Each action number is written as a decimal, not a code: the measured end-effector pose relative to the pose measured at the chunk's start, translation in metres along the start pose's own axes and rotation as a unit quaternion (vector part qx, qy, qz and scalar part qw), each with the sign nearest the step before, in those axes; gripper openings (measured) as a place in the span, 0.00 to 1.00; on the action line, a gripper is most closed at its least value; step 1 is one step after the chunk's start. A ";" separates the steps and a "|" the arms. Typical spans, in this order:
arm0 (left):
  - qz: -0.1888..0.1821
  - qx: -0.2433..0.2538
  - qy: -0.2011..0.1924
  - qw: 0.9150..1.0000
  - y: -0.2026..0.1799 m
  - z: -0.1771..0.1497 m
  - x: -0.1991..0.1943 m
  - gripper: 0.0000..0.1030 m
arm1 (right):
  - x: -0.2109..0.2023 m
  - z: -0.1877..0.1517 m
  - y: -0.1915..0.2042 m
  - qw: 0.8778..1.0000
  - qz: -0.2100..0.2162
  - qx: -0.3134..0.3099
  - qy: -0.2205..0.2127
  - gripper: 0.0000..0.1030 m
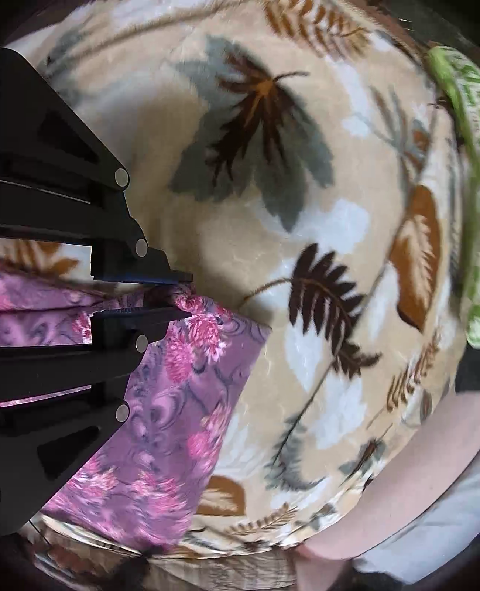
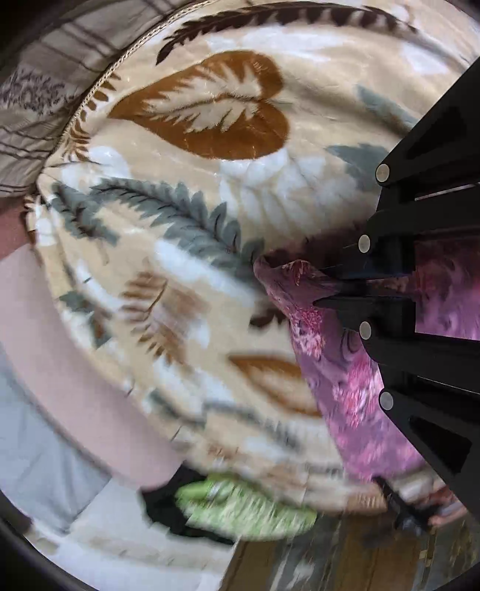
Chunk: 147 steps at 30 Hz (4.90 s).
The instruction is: Fold small clothes
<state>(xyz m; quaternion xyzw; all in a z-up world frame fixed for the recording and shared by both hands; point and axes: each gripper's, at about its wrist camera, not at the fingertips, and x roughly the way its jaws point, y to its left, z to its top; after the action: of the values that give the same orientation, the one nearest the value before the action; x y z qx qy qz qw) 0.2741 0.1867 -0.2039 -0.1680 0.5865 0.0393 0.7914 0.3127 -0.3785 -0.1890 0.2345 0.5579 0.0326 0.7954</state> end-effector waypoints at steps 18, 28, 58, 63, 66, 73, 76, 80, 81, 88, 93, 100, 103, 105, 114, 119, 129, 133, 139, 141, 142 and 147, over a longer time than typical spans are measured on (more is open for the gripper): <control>-0.055 0.059 0.012 0.997 -0.036 -0.182 -0.074 0.56 | -0.078 -0.187 -0.030 0.989 0.147 0.012 -0.023 0.76; -0.062 0.031 0.038 0.997 -0.035 -0.199 -0.042 0.51 | -0.027 -0.205 -0.028 0.995 0.096 -0.003 0.003 0.50; -0.067 -0.016 -0.079 0.995 0.000 -0.178 -0.101 0.62 | -0.099 -0.216 -0.029 0.991 0.103 -0.032 -0.078 0.14; -0.004 0.029 -0.071 0.997 -0.004 -0.162 -0.084 0.63 | -0.129 -0.220 0.011 0.978 0.144 -0.076 -0.131 0.82; 0.009 0.026 -0.056 0.998 0.001 -0.157 -0.065 0.63 | -0.123 -0.216 0.044 0.974 0.160 -0.107 -0.120 0.82; -0.030 -0.018 -0.032 0.999 0.017 -0.158 -0.046 0.64 | -0.070 -0.202 0.113 0.975 0.155 -0.149 -0.065 0.82; -0.042 -0.019 -0.033 0.998 0.019 -0.161 -0.050 0.64 | -0.047 -0.193 0.139 0.973 0.168 -0.158 -0.033 0.82; -0.080 -0.036 -0.027 0.996 0.025 -0.160 -0.050 0.64 | -0.020 -0.188 0.178 0.966 0.188 -0.180 0.011 0.82; -0.087 -0.041 -0.026 0.995 0.027 -0.160 -0.051 0.64 | -0.014 -0.187 0.184 0.965 0.190 -0.178 0.022 0.82; -0.102 -0.020 -0.010 0.994 0.015 -0.164 -0.050 0.64 | 0.028 -0.188 0.228 0.958 0.198 -0.184 0.094 0.82; -0.074 -0.035 -0.020 0.996 0.016 -0.166 -0.050 0.29 | 0.046 -0.182 0.255 0.952 0.201 -0.195 0.123 0.82; -0.106 -0.008 -0.074 0.992 0.004 -0.178 -0.074 0.09 | 0.075 -0.184 0.318 0.932 0.151 -0.274 0.182 0.82; -0.107 0.014 -0.091 0.990 -0.003 -0.182 -0.080 0.09 | 0.094 -0.189 0.345 0.925 0.094 -0.305 0.208 0.71; -0.109 0.023 -0.097 0.989 -0.007 -0.183 -0.083 0.09 | 0.107 -0.195 0.360 0.916 0.057 -0.333 0.215 0.65; -0.131 0.110 -0.156 0.973 -0.061 -0.195 -0.147 0.07 | 0.043 -0.186 0.338 0.916 0.030 -0.380 0.123 0.14; -0.166 0.207 -0.170 0.949 -0.145 -0.212 -0.189 0.07 | -0.055 -0.136 0.241 0.945 0.179 -0.265 0.068 0.14; -0.189 0.337 -0.076 0.919 -0.316 -0.240 -0.124 0.07 | -0.102 -0.078 0.032 0.968 0.236 -0.084 -0.009 0.13; -0.154 0.358 -0.026 0.921 -0.349 -0.252 -0.066 0.07 | -0.078 -0.070 -0.042 0.975 0.223 -0.005 -0.014 0.13; -0.143 0.367 0.021 0.919 -0.359 -0.271 -0.015 0.07 | -0.040 -0.082 -0.076 0.978 0.201 0.049 0.000 0.12; -0.139 0.368 0.024 0.919 -0.359 -0.277 -0.010 0.07 | -0.049 -0.086 -0.074 0.978 0.200 0.052 -0.021 0.12; -0.141 0.369 0.024 0.918 -0.357 -0.278 -0.013 0.07 | -0.056 -0.086 -0.071 0.978 0.202 0.048 -0.035 0.12; -0.196 0.370 0.020 0.908 -0.332 -0.274 -0.059 0.08 | -0.081 -0.087 -0.049 0.976 0.206 -0.003 -0.070 0.67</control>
<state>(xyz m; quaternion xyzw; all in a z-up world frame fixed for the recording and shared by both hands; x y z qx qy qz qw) 0.0914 -0.2029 -0.1453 0.0248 0.5300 -0.3395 0.7767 0.1933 -0.4176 -0.1620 0.3439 0.4407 0.1811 0.8091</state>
